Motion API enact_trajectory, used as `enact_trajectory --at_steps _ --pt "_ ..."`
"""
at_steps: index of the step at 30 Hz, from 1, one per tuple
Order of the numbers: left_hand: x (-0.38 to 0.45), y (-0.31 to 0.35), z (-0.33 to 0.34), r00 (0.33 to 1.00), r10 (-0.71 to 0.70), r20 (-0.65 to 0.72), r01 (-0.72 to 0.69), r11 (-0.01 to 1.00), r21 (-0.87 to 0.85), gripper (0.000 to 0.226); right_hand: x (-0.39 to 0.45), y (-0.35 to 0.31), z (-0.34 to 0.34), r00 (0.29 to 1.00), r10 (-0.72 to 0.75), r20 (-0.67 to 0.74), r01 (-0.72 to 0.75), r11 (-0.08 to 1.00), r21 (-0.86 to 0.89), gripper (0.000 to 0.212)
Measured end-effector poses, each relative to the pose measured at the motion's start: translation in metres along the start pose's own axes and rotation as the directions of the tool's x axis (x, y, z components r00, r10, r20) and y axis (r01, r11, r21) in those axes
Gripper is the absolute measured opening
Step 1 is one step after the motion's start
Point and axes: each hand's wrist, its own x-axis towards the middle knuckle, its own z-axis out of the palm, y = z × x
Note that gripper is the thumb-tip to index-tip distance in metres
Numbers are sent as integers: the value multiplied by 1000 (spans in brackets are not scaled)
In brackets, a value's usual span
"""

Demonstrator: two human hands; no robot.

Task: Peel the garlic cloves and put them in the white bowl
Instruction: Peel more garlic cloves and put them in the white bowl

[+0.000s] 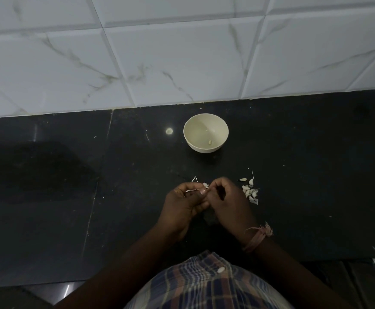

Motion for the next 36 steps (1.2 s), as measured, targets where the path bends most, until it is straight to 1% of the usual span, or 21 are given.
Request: enact_trajectory --at_steps 1,4,7,10,11,14,16,18,20,23,26,29,31,34,36 --pt "0 0 0 1000 10 -12 -10 1000 -4 7 1 1 0 1000 17 -16 -16 999 44 5" --pt "2 -2 -2 1000 6 -16 -6 999 -37 6 2 1 0 997 60 -53 -53 990 131 8" --pt "0 -4 -3 999 -37 7 38 993 -112 9 4 3 1 994 62 -88 -52 992 112 10" --pt "0 -5 -4 998 -65 11 66 984 -167 9 2 4 3 994 57 -92 -51 997 63 22" --pt "0 -5 -4 997 -73 9 73 981 -180 9 2 3 2 994 52 -99 -47 997 54 23" --pt "1 -5 -4 996 -84 -9 80 977 -196 12 1 -3 1 989 6 -149 3 998 61 14" --pt "2 -5 -4 997 -75 -24 68 977 -201 13 3 -5 0 985 -33 -167 39 999 31 9" --pt "3 -6 -5 997 -65 -37 57 979 -198 14 4 -4 1 989 -47 -139 46 999 -9 9" --pt "4 -6 -7 997 -57 -52 46 980 -192 17 3 -3 2 993 -53 -102 49 998 -35 16" --pt "8 -8 -10 997 -44 -70 31 985 -172 19 1 -4 2 996 -69 -64 67 997 -28 25" --pt "10 -8 -11 997 -19 -70 7 987 -162 20 2 -6 3 992 -104 -66 102 995 -21 15" --pt "12 -8 -12 997 25 -75 -36 989 -144 16 2 -8 2 970 -233 -68 228 970 -83 9" --pt "12 -7 -12 995 54 -85 -64 991 -118 12 1 -9 3 957 -282 -61 274 955 -113 9" --pt "15 -9 -12 989 111 -99 -119 990 -71 9 2 -9 5 948 -305 -86 289 944 -158 7" --pt "15 -9 -12 981 163 -102 -165 986 -14 13 3 -8 6 947 -306 -99 287 943 -169 4"
